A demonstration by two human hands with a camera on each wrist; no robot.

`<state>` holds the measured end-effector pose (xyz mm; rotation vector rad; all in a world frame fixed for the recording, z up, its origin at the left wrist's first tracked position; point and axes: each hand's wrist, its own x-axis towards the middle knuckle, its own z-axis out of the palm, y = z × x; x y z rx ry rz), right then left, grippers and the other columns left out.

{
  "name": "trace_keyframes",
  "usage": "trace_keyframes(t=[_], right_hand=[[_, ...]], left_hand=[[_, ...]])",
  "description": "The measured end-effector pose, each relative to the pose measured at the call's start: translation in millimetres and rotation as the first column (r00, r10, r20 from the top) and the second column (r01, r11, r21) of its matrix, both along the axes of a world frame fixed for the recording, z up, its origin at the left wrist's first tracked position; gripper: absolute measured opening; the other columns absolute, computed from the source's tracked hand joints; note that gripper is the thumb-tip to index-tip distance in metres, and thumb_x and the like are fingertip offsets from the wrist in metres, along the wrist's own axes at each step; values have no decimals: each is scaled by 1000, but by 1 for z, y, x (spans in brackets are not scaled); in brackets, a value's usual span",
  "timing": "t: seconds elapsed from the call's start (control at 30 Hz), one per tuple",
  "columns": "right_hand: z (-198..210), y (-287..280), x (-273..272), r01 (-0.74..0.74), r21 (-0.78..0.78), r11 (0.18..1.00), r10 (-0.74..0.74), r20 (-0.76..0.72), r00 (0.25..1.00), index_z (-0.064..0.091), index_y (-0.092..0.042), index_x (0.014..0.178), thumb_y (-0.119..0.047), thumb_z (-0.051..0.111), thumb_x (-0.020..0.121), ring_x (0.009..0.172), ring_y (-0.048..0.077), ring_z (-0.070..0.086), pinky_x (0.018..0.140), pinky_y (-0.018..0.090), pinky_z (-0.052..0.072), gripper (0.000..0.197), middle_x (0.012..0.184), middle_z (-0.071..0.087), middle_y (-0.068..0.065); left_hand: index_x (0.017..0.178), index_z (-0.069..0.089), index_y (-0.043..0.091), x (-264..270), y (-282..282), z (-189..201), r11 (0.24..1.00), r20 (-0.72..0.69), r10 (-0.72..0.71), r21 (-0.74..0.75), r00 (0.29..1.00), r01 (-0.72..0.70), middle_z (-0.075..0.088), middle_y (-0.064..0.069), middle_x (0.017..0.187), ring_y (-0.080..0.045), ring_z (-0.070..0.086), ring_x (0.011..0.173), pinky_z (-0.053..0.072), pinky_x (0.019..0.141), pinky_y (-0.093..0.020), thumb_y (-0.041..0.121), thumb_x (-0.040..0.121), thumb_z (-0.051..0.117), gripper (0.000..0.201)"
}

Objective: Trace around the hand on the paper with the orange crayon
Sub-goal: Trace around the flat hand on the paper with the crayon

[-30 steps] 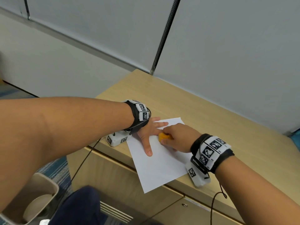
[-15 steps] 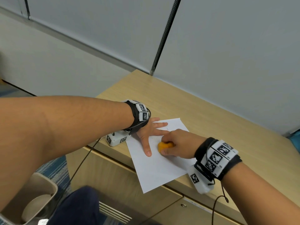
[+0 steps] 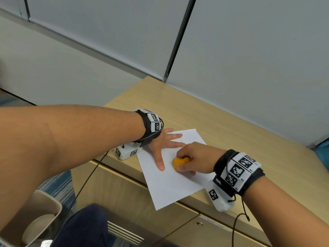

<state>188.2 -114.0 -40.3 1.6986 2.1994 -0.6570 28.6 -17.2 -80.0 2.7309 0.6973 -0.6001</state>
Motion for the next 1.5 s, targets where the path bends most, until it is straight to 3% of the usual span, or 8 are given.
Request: trace_keyframes(t=[0.1, 0.2, 0.43, 0.63, 0.9, 1.23, 1.4, 1.5], right_hand=[[-1, 8, 0, 15, 46, 999, -16, 32, 999, 66, -18, 95, -42, 59, 96, 69, 14, 66, 85, 37, 55, 25, 76, 71, 2], [-7, 17, -2, 63, 214, 975, -76, 54, 996, 63, -19, 95, -40, 53, 98, 72, 17, 65, 85, 42, 56, 24, 75, 66, -2], [7, -6, -4, 6, -72, 997, -5, 17, 1000, 61, -20, 84, -41, 63, 95, 68, 12, 74, 80, 35, 54, 23, 77, 62, -7], [-3, 14, -1, 40, 82, 996, -41, 13, 999, 60, -31, 93, -40, 55, 97, 62, 9, 73, 90, 40, 55, 11, 86, 74, 3], [8, -17, -3, -1, -27, 1000, 3, 68, 998, 58, -25, 83, -39, 61, 97, 69, 15, 74, 70, 29, 52, 20, 80, 62, -6], [-13, -21, 40, 24, 312, 950, -39, 42, 998, 42, -28, 77, -37, 53, 101, 73, 17, 47, 63, 28, 33, 28, 77, 48, -8], [-15, -28, 49, 104, 332, 937, -118, 24, 993, 42, -30, 77, -44, 49, 102, 69, 16, 48, 63, 32, 38, 29, 76, 51, -7], [-15, -32, 47, 163, 331, 929, -179, 17, 984, 47, -22, 79, -43, 47, 102, 68, 16, 48, 59, 29, 36, 31, 77, 54, -3]], left_hand=[[147, -25, 45, 2, 5, 11, 989, -180, -51, 125, 982, 75, -36, 9, 156, -25, -29, 146, -10, 113, -61, 82, 66, 62, 124], [150, -19, 42, 4, 4, 9, 981, -220, -66, 162, 973, 103, -36, 8, 156, -24, -29, 145, -9, 113, -60, 80, 69, 61, 120], [148, -23, 42, 3, 2, 12, 983, -199, -53, 161, 979, 86, -34, 6, 158, -26, -27, 146, -8, 114, -60, 78, 70, 62, 121], [149, -20, 44, 3, 3, 9, 983, -169, -62, 160, 984, 90, -32, 5, 159, -26, -27, 146, -10, 113, -58, 82, 60, 62, 127], [150, -22, 41, 4, -1, 14, 981, -171, -62, 172, 983, 91, -31, 5, 159, -26, -25, 147, -7, 115, -56, 74, 73, 64, 120], [153, -7, 44, 3, 8, 34, 978, -189, -100, 160, 977, 131, -26, 5, 161, -31, -19, 148, -3, 116, -58, 68, 75, 69, 112], [153, 17, 45, 1, 6, 44, 969, -120, -57, 232, 991, 83, -1, 4, 165, -31, 5, 149, 13, 115, -47, 63, 84, 62, 84], [149, 33, 43, 4, -2, 43, 958, -56, -82, 271, 995, 94, 28, 0, 154, -28, 32, 135, 29, 94, -34, 51, 92, 58, 63]])
